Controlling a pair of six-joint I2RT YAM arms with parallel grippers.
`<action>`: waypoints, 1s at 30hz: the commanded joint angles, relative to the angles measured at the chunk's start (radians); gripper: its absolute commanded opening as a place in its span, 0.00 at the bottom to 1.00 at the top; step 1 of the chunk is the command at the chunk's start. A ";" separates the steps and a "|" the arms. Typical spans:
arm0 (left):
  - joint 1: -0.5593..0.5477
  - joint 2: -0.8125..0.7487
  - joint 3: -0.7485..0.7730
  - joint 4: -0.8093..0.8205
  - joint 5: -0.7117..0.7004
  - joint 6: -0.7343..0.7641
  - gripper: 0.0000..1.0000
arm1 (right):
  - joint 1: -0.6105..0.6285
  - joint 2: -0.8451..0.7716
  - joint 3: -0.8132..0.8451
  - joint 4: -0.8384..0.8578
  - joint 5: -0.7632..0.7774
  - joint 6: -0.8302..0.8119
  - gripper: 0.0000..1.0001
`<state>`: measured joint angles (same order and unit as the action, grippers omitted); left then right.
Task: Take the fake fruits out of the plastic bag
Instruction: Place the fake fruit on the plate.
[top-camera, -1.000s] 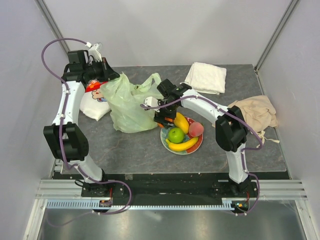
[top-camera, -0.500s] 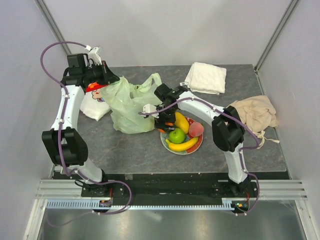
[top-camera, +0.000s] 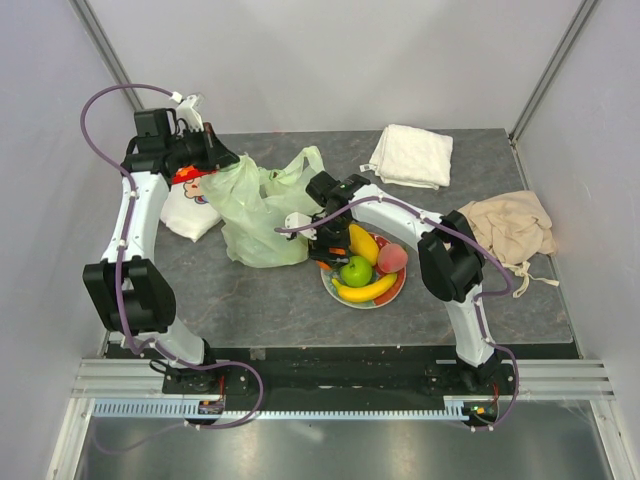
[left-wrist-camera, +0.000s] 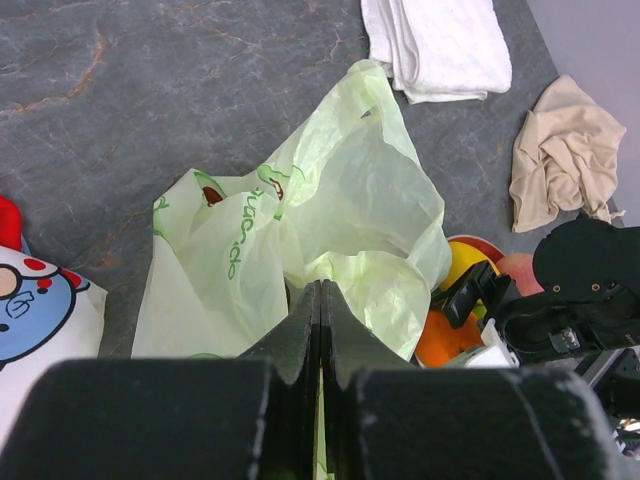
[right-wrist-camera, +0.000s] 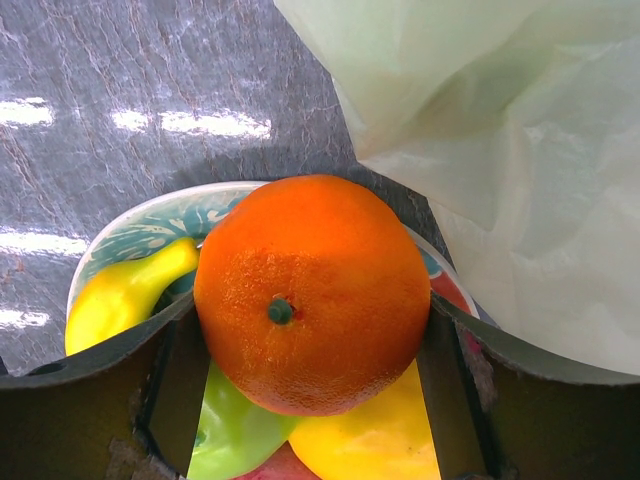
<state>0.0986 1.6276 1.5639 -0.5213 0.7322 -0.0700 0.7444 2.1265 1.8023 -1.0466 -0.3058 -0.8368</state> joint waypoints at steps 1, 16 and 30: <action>-0.004 -0.041 -0.016 0.033 -0.005 0.030 0.02 | 0.009 0.021 0.026 -0.001 0.002 0.005 0.54; -0.002 -0.038 -0.027 0.058 0.004 0.019 0.02 | 0.009 -0.004 0.084 -0.047 -0.012 0.018 0.98; -0.004 -0.049 -0.030 0.058 0.019 0.019 0.02 | -0.026 -0.039 0.273 -0.174 -0.185 0.077 0.98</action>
<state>0.0986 1.6249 1.5394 -0.4923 0.7353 -0.0700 0.7456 2.1288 1.9762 -1.1530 -0.3470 -0.8024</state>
